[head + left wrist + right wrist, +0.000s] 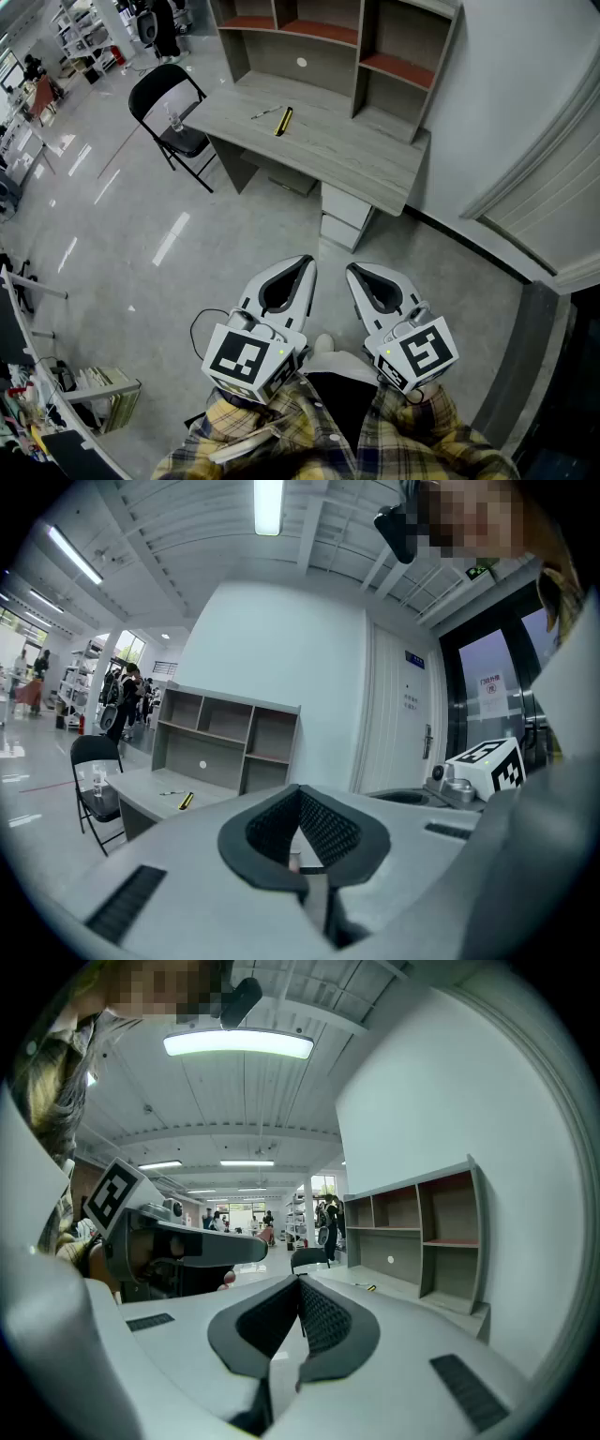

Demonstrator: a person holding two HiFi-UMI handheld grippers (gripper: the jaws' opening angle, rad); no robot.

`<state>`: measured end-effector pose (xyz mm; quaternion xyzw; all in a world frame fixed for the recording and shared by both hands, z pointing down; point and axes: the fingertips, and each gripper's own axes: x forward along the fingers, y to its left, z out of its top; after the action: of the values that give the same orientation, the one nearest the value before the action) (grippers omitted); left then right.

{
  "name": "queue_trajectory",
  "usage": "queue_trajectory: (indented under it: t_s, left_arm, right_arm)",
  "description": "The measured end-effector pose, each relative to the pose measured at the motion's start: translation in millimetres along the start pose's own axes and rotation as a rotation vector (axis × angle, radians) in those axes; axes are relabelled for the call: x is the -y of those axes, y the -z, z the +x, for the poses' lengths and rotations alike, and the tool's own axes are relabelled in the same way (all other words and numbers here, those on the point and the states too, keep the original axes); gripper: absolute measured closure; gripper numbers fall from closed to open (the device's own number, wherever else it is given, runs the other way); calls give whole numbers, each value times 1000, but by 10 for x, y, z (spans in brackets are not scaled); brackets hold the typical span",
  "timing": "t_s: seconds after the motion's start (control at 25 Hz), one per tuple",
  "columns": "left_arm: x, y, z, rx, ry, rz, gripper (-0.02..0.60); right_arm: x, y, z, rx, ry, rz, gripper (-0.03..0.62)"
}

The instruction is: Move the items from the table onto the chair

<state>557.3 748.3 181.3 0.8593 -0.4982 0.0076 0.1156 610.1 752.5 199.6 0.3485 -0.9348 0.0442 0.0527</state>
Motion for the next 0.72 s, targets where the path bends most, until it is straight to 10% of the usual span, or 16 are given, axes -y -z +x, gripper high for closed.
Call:
queue_trajectory:
  t_s: [0.72]
  left_arm:
    - [-354,161,-233,-57,-103,-43,578]
  right_arm:
    - [-131,243,151,-46,-55,72,577]
